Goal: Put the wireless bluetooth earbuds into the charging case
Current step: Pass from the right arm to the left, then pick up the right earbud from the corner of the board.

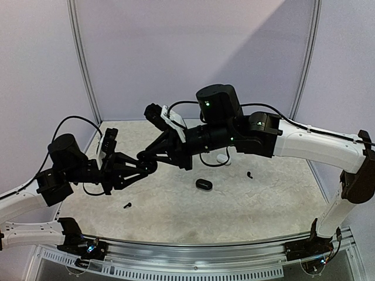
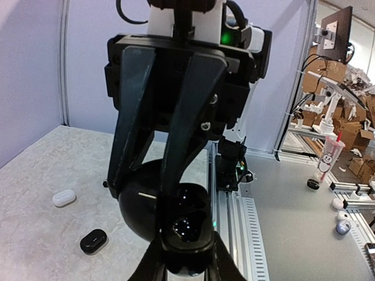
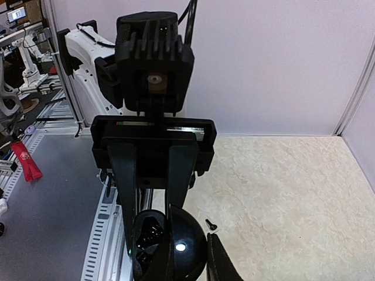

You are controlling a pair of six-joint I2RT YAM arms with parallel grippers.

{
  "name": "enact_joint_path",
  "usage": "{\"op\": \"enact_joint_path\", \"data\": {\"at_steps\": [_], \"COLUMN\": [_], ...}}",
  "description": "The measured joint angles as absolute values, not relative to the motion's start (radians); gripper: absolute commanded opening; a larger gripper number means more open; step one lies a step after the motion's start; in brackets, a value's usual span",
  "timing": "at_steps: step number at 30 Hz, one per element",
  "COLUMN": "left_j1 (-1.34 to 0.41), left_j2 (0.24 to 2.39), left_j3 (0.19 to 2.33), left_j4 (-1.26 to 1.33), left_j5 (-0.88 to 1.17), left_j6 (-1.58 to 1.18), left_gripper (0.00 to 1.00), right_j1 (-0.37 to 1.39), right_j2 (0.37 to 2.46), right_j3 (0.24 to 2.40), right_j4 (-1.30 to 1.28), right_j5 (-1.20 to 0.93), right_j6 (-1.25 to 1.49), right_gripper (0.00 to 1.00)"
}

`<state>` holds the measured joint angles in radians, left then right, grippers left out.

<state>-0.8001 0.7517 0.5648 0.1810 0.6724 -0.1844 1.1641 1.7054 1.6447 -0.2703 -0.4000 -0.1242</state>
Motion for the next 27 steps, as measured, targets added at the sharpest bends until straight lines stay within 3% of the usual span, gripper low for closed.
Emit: {"op": "enact_joint_path", "data": {"at_steps": [5,27], "left_j1": [-0.800,-0.800], "left_j2": [0.752,0.728], "left_j3": [0.564,0.504], "left_j4": [0.182,0.182], "left_j5": [0.673,0.704], "left_j6": [-0.183,0.030], "left_gripper": [0.00,0.00], "right_j1": [1.164,1.136], "right_j2": [1.705,1.700], "right_j3": [1.645,1.645], "right_j4": [-0.273,-0.284], "right_j5": [-0.393,-0.484], "right_j6": [-0.105,0.073], "right_gripper": [0.25,0.57]}}
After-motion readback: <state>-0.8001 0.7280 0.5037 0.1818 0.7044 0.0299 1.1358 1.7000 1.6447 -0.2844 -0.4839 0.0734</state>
